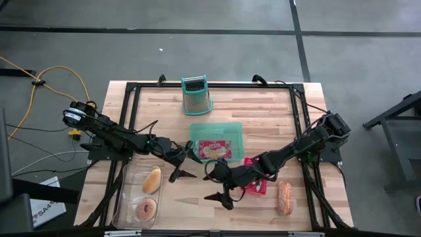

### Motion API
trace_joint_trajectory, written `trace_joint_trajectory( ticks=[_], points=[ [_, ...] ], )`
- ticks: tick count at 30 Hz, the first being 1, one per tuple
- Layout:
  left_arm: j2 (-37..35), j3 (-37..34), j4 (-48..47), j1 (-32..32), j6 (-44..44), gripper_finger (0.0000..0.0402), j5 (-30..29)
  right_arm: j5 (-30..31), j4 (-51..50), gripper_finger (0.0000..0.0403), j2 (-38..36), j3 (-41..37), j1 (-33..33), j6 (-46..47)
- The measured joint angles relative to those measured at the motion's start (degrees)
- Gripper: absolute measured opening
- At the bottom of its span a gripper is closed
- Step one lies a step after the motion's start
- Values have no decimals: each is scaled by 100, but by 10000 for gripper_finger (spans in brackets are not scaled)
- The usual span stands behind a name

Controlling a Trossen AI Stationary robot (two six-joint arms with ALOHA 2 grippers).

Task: Pick & Place Food Item
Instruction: Put the bread into the transparent bin

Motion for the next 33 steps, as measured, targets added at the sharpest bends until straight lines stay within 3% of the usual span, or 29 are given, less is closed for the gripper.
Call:
trace_joint_trajectory(
  ticks=[5,11,33],
  points=[
    [0,0,-1,0,-15,294,2,-326,-90,339,-1,0,49,-2],
    [0,0,0,0,-19,294,2,-279,-604,339,0,0,84,-2],
    [-2,0,0,0,-18,294,4,-369,-3396,339,-142,0,49,1240]
  ],
)
